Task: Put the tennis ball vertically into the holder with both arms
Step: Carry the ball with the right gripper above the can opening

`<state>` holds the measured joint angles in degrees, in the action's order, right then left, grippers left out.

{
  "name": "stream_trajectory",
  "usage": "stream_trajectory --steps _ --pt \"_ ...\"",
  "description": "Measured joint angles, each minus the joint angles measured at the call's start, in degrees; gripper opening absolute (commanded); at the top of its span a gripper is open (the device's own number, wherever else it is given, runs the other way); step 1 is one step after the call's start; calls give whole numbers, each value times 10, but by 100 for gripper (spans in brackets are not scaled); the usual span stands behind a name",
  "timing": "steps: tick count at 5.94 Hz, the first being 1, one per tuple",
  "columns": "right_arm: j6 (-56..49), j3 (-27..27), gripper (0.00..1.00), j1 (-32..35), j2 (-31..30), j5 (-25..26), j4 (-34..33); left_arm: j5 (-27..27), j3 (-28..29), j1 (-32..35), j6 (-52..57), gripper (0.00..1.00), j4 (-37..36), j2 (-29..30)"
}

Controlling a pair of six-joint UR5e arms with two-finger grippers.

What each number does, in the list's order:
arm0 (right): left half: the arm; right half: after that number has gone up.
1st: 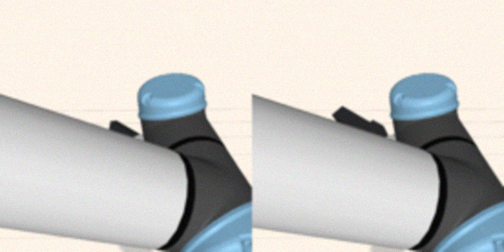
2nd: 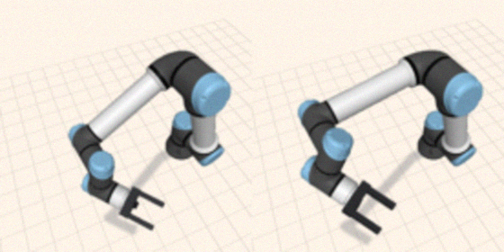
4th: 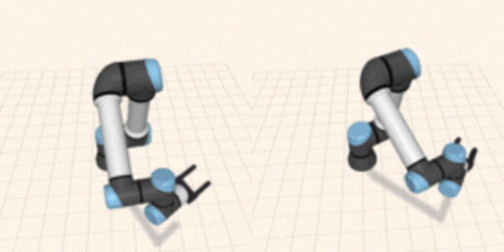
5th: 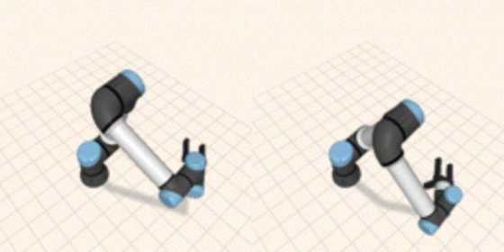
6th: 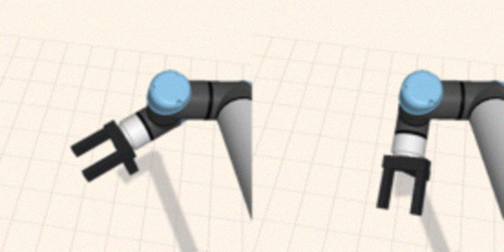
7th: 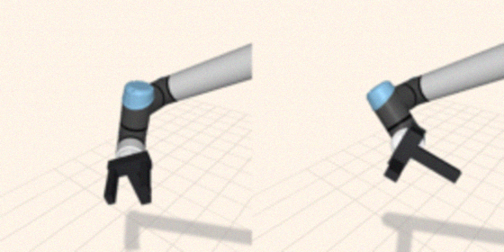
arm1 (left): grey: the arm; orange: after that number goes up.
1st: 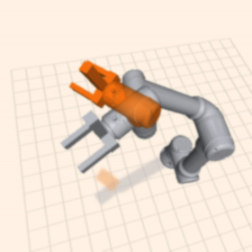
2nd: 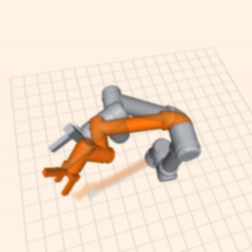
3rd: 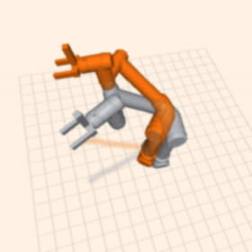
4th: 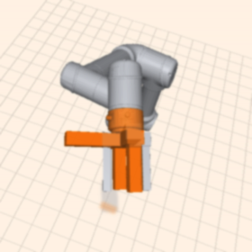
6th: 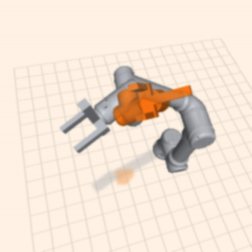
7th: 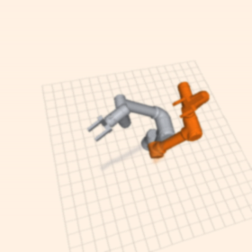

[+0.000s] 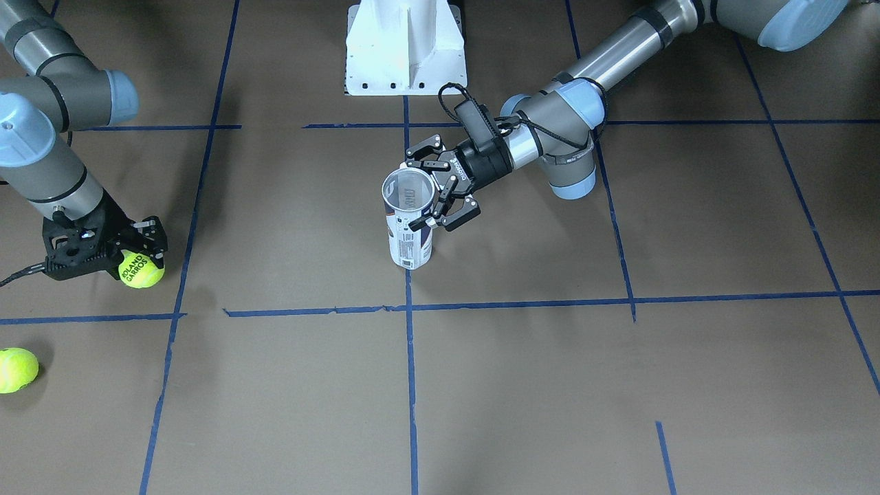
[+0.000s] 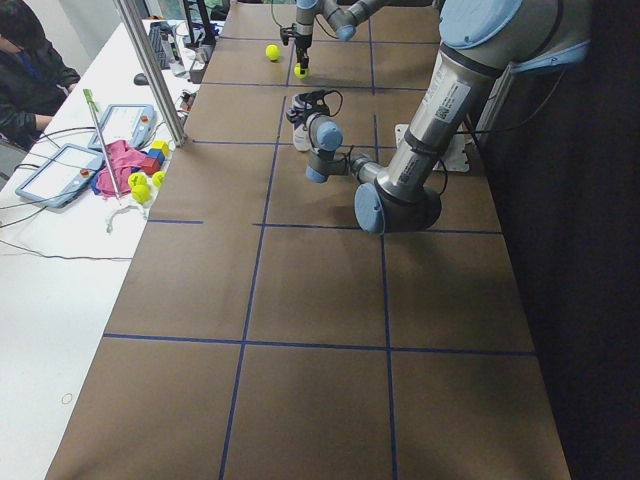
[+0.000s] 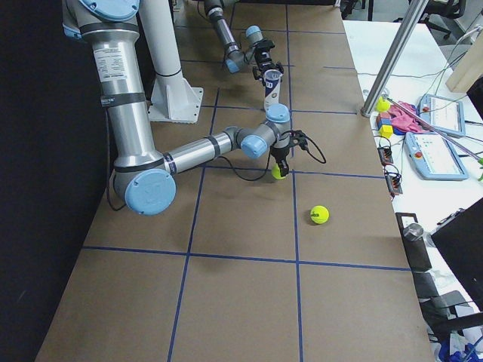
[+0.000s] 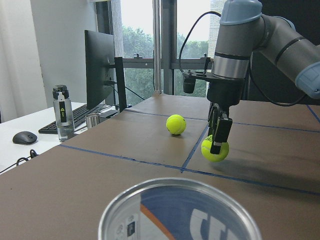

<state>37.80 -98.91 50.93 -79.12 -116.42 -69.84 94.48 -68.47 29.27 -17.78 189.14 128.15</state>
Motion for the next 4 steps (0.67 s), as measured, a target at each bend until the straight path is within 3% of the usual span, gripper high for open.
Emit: stream_trajectory --steps 4 --pt "118 -123 0 -14 108 -15 -195 0 0 0 0 88 0 0"
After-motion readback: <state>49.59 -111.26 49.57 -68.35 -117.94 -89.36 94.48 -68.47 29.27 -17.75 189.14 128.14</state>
